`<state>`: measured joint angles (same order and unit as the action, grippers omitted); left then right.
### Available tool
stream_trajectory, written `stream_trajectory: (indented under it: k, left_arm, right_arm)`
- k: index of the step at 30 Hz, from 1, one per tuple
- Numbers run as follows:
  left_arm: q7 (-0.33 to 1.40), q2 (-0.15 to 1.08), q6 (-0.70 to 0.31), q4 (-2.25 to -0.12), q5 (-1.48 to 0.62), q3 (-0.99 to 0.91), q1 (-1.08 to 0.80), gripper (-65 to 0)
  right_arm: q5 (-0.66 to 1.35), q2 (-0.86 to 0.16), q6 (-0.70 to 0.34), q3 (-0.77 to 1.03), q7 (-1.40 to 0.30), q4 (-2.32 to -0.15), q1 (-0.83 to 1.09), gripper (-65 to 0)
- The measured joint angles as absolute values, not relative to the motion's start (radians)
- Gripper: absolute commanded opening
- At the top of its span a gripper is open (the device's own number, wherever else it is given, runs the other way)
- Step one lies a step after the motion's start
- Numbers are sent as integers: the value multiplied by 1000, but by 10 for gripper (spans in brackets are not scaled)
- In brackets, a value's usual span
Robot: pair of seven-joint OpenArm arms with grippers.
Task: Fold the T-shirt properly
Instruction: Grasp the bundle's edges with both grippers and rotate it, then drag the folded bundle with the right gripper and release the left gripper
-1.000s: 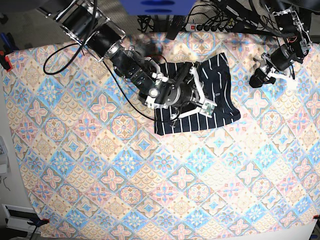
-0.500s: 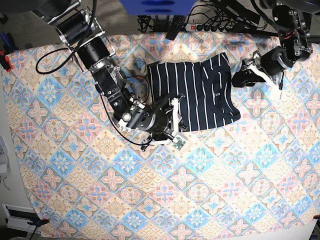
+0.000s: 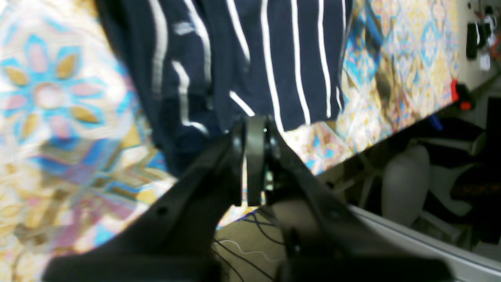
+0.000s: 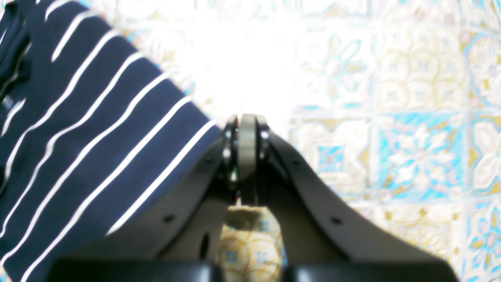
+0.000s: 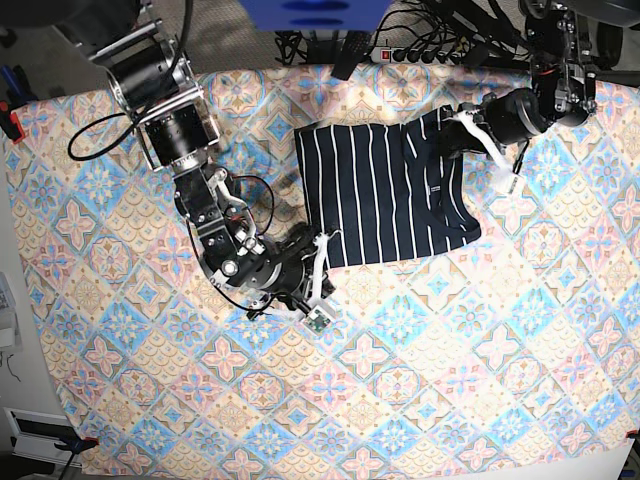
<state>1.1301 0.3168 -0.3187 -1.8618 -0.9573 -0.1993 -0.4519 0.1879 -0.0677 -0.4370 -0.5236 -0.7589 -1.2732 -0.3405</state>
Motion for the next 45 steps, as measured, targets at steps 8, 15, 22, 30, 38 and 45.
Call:
stream_trajectory:
  k: [8, 15, 22, 30, 38, 45]
  left_arm:
    - [1126, 315, -313, -1862, -884, -132, -451, -650]
    - [1126, 294, -314, -1854, -690, -134, -449, -650]
    - [1124, 263, -312, -1648, -570, -135, -331, -650]
    - [1024, 264, -316, -1536, -556, -134, -245, -650]
    - [1014, 250, -312, -1411, -549, -135, -79, -650]
    - [1008, 162, -313, -1301, -477, -135, 118, -650]
  right_arm:
    - [187, -6, -436, -523, -669, -1026, -430, -649]
    - [187, 30, -440, -529, -614, -842, -444, -649]
    - [187, -5, -435, -698, -630, -822, -449, -650]
    - [206, -182, -438, -767, -719, -1147, -291, -650]
    - [191, -339, -441, -767, -799, -1428, -159, -650]
    - [189, -363, -441, -579, -835, -1674, 5, -650]
